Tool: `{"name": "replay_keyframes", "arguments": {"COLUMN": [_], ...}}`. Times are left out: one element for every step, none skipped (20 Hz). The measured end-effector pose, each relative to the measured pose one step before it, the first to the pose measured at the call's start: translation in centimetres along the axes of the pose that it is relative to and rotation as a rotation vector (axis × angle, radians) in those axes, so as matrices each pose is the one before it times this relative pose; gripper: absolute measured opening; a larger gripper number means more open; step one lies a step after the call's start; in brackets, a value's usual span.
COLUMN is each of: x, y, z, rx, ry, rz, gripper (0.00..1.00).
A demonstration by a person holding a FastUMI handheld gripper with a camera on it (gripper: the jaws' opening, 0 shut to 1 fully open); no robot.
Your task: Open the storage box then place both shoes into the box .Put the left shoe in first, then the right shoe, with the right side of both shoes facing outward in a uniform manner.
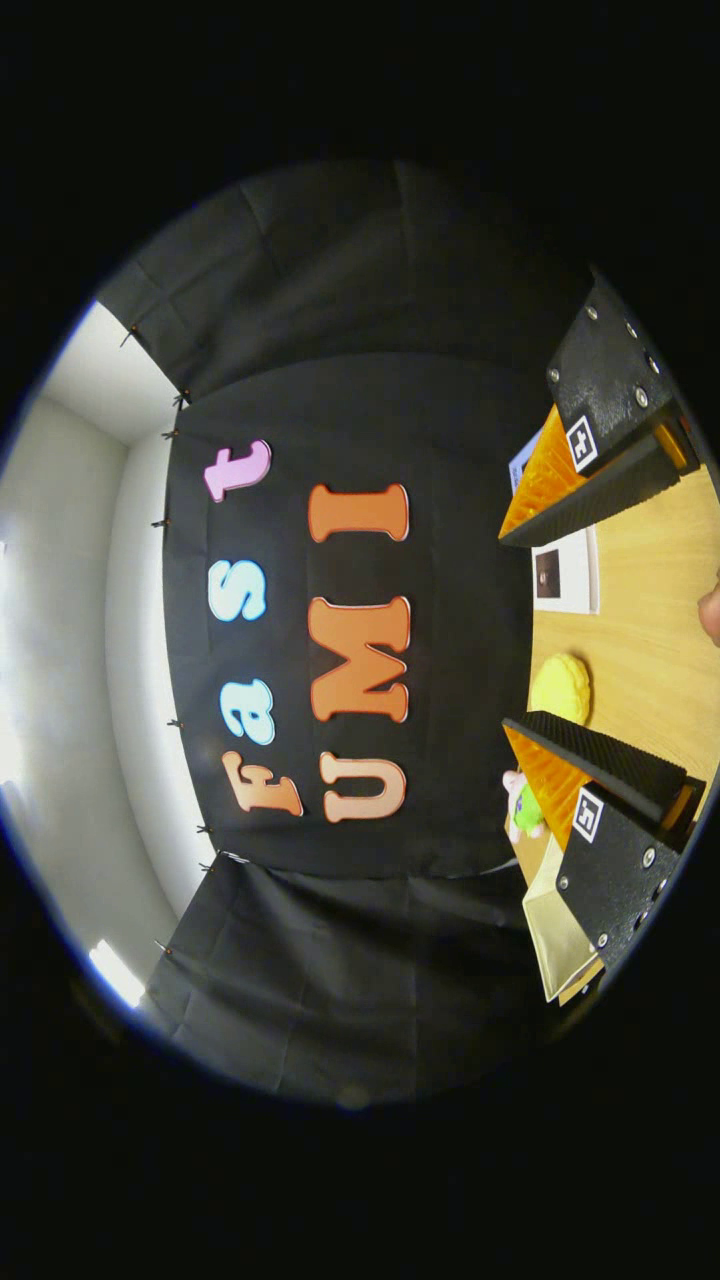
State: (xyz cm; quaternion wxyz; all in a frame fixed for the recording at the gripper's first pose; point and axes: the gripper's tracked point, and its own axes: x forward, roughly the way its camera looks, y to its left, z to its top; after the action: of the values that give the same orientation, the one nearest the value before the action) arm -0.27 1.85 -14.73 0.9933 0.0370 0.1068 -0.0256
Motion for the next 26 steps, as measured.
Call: {"name": "replay_keyframes", "arguments": {"x": [-0.552, -0.587, -0.49, -0.352, -0.552, -0.412, -0.261, -0.32, -0.224, -0.256, -0.257, -0.144, -0.149, -0.067, -0.15, -0.229, -0.046, -0.02, -0.096, -0.124, -0.011, 0.014, 0.085, 0.117, 0.033, -0.015], "y": [-0.373, -0.584, -0.565, -0.584, -0.482, -0.458, -0.541, -0.422, -0.438, -0.246, -0.037, -0.103, 0.048, 0.086, -0.06, -0.122, 0.103, 0.179, 0.221, 0.306, 0.344, 0.266, 0.08, -0.101, 0.019, 0.048], "z": [0.364, 0.185, 0.155, 0.044, 0.14, 0.115, -0.072, -0.107, -0.2, 0.009, 0.092, 0.186, 0.095, 0.069, 0.045, 0.348, 0.1, 0.087, 0.012, 0.055, -0.156, -0.229, -0.2, -0.009, -0.174, -0.038], "rx": [-0.00165, 0.0035, 0.00676, 0.00891, 0.00667, 0.00716, 0.0028, -0.00022, -0.00446, -0.00469, -0.00406, -0.00421, -0.00433, -0.00558, -0.00385, -0.00383, -0.00379, -0.00415, -0.0004, -0.00052, -0.00131, -0.00386, -0.00286, -0.00414, -0.0041, -0.00121], "ry": [-0.01529, -0.0138, -0.01241, -0.01521, -0.01662, -0.01488, -0.00758, 0.0011, 0.00451, 0.00128, -0.00093, -0.00321, -0.00402, 0.00117, 0.00246, 0.00255, -0.00088, -0.0011, -0.00135, 0.00019, 0.00249, 0.00651, 0.00445, 0.00424, 0.00579, 0.00119], "rz": [-0.00677, -0.0094, -0.00953, -0.00701, -0.00421, -0.00536, -0.00839, -0.01154, -0.00859, -0.00424, -0.00171, 0.0007, 0.00232, 0.00401, 0.00182, 0.0005, 0.00161, 0.00566, 0.00377, 0.0095, 0.00962, 0.00773, -0.00161, -0.00299, -0.00415, -0.002], "gripper": [0.98, 0.98, 0.98, 0.98, 0.98, 0.98, 0.98, 0.98, 0.98, 0.98, 0.98, 0.98, 0.98, 0.98, 0.98, 0.98, 0.98, 0.98, 0.98, 0.98, 0.98, 0.98, 0.98, 0.98, 0.98, 0.98]}}
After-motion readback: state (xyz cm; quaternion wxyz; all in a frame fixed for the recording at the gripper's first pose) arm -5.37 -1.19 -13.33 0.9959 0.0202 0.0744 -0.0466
